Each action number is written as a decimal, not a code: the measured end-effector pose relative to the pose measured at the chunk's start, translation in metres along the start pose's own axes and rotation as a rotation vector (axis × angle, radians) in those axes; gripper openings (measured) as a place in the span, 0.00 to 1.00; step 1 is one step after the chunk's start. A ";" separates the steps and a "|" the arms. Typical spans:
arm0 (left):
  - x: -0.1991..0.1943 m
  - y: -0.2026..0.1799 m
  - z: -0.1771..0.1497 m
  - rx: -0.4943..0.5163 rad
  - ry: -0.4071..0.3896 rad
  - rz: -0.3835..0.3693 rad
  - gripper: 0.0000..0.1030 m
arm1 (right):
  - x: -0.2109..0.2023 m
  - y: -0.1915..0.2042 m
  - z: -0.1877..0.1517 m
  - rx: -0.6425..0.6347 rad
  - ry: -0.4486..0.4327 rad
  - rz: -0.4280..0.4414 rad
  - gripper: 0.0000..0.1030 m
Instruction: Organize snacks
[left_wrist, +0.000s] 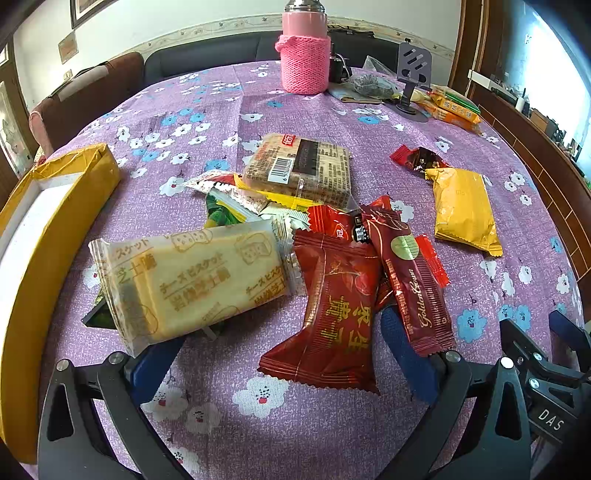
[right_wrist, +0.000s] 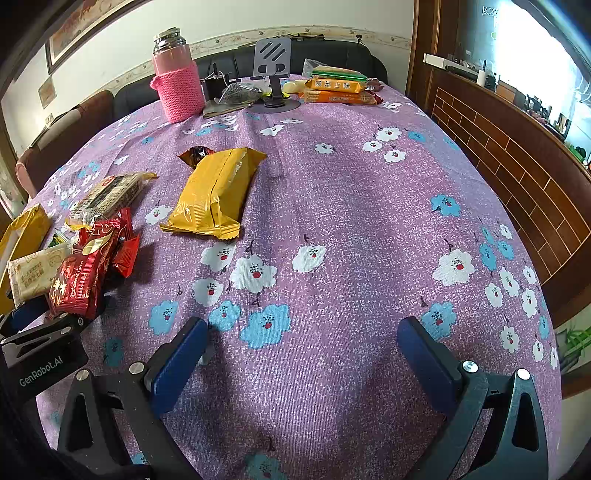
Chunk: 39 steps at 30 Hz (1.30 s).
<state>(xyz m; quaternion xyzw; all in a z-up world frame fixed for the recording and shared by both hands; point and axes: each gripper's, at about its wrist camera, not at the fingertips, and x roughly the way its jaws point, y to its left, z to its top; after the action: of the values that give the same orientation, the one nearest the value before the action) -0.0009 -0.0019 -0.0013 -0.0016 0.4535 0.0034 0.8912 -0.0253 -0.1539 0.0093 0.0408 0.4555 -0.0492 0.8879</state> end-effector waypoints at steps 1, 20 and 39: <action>0.000 0.000 0.000 0.000 0.000 0.000 1.00 | 0.000 0.000 0.000 0.000 0.000 0.000 1.00; 0.000 0.000 0.000 0.000 0.000 0.000 1.00 | 0.002 -0.002 0.001 -0.001 0.000 -0.002 1.00; -0.037 0.022 -0.028 0.143 0.065 -0.238 0.90 | -0.003 -0.001 -0.006 0.002 0.067 -0.002 1.00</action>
<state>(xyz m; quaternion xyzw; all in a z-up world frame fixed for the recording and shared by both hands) -0.0451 0.0197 0.0120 0.0079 0.4779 -0.1346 0.8680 -0.0321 -0.1539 0.0080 0.0429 0.4851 -0.0491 0.8720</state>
